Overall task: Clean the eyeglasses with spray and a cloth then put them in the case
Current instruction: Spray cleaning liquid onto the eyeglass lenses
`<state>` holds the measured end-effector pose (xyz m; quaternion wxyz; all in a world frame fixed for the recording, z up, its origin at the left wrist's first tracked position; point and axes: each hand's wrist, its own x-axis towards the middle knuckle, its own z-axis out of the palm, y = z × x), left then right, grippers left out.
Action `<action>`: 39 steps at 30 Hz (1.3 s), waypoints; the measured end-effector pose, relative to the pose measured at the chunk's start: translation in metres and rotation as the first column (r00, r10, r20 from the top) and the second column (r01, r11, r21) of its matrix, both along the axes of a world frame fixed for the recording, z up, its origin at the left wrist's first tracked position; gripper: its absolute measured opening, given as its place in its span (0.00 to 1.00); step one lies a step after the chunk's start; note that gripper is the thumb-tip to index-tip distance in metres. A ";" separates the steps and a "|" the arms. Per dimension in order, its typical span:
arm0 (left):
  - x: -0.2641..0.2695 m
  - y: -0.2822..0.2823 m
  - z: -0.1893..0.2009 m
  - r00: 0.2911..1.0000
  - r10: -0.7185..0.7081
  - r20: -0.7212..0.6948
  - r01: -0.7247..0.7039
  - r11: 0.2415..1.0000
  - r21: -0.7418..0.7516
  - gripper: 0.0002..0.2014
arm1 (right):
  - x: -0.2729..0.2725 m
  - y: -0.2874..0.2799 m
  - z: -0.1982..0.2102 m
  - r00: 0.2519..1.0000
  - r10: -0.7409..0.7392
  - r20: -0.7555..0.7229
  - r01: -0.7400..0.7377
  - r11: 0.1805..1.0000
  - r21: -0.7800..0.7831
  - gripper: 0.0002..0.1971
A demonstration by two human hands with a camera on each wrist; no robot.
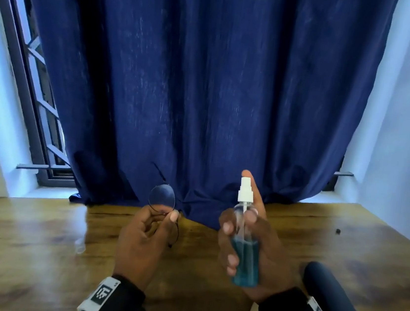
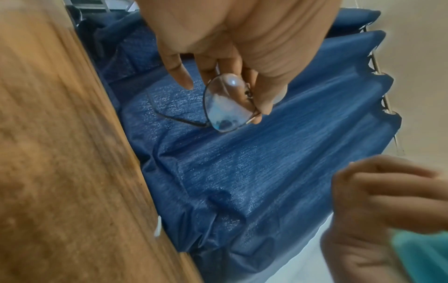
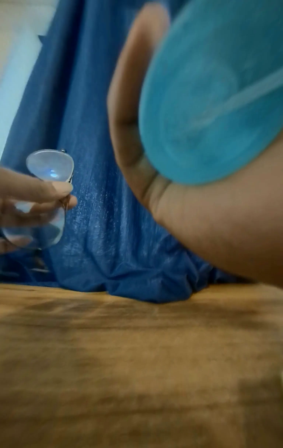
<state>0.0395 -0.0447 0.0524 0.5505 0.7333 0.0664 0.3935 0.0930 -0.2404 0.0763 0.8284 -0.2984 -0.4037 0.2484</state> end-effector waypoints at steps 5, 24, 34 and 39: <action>0.001 -0.002 -0.005 0.999 -0.044 -0.019 0.042 0.997 -0.063 0.04 | -0.005 -0.004 0.011 0.858 -0.450 0.248 0.485 0.869 -0.101 0.35; -0.005 -0.003 0.003 0.997 -0.030 0.072 0.040 0.989 -0.143 0.06 | -0.017 0.013 0.002 0.266 -0.517 0.814 0.916 0.399 -0.045 0.31; -0.004 -0.001 0.004 0.998 0.008 0.063 0.002 0.988 -0.153 0.08 | -0.017 0.008 0.004 0.223 -0.618 0.754 0.941 0.338 -0.002 0.31; -0.006 0.003 0.009 0.995 -0.015 0.099 0.038 0.970 -0.238 0.09 | -0.011 0.005 0.002 0.198 -0.633 0.749 0.955 0.297 -0.002 0.32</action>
